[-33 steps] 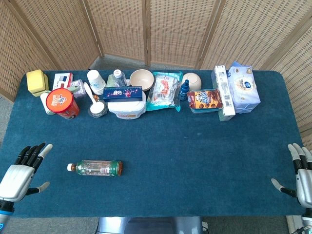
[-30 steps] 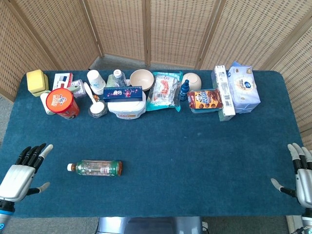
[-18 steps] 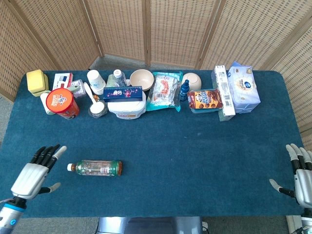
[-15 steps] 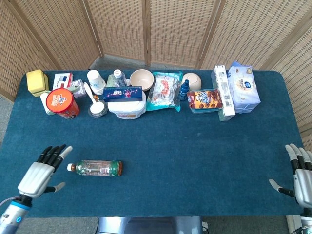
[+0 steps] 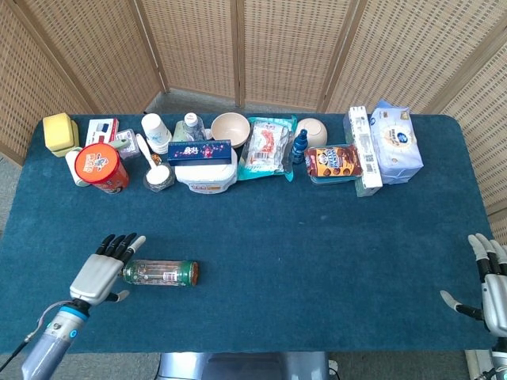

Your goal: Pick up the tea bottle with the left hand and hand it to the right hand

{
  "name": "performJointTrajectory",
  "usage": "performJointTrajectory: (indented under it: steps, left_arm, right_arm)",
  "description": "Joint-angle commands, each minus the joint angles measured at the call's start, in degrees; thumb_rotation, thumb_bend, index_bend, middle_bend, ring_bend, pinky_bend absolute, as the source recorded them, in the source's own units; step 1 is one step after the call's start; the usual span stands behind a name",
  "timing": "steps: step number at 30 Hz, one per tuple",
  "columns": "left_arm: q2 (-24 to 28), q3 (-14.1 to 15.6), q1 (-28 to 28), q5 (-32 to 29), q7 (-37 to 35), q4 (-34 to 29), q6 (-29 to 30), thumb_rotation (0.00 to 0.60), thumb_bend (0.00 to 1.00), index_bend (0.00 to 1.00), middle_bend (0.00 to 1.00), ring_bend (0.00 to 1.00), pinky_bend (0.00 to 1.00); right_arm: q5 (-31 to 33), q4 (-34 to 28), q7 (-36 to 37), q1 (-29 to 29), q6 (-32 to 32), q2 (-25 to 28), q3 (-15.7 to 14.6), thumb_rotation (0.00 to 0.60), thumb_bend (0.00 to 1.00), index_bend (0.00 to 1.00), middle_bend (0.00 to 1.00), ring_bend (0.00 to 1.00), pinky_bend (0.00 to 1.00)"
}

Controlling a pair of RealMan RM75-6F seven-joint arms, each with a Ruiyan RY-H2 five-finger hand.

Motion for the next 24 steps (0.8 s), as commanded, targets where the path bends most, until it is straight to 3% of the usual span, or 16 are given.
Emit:
performJointTrajectory:
  steps: [1,9,15,20,24]
  left_arm:
    - [-1.55,-0.05,-1.05,-1.67,2.05,0.55,-1.18,0.6,0.0,0.0,0.0,0.0,0.0]
    - [-3.39,-0.05,-2.15,-2.7,3.29,1.62,-0.91,0.6,0.0,0.0,0.0,0.0,0.03]
    - [-4.4,0.27,-2.83,-5.97,6.89,1.59,-1.45,0.6,0.0,0.04,0.05,0.08,0.2]
    - [-5.34,0.44,-3.55,-6.56,8.1,1.83,-1.33,0.6,0.0,0.17,0.2,0.22,0.37]
    - [-5.61,0.66,-3.93,-6.86,9.03,1.85,-0.95,0.6,0.0,0.33,0.36,0.38,0.51]
  right_arm:
    - [0.1,0.03,0.29,-0.05,0.07,0.11,0.08,0.547,0.0,0.0,0.0,0.0,0.0]
    - [0.16,0.21,1.15,-0.14,0.13,0.34,0.13,0.547,0.0,0.0,0.0,0.0,0.0]
    - [-0.22,0.46,2.19,-0.16,0.15,0.49,0.07,0.548,0.0,0.0,0.0,0.0,0.0]
    - [-0.66,0.5,2.92,-0.31,0.27,0.71,-0.17,0.549,0.0,0.0,0.0,0.0,0.0]
    - [-0.85,0.55,3.25,-0.41,0.59,0.74,-0.12,0.548,0.0,0.0,0.0,0.0,0.0]
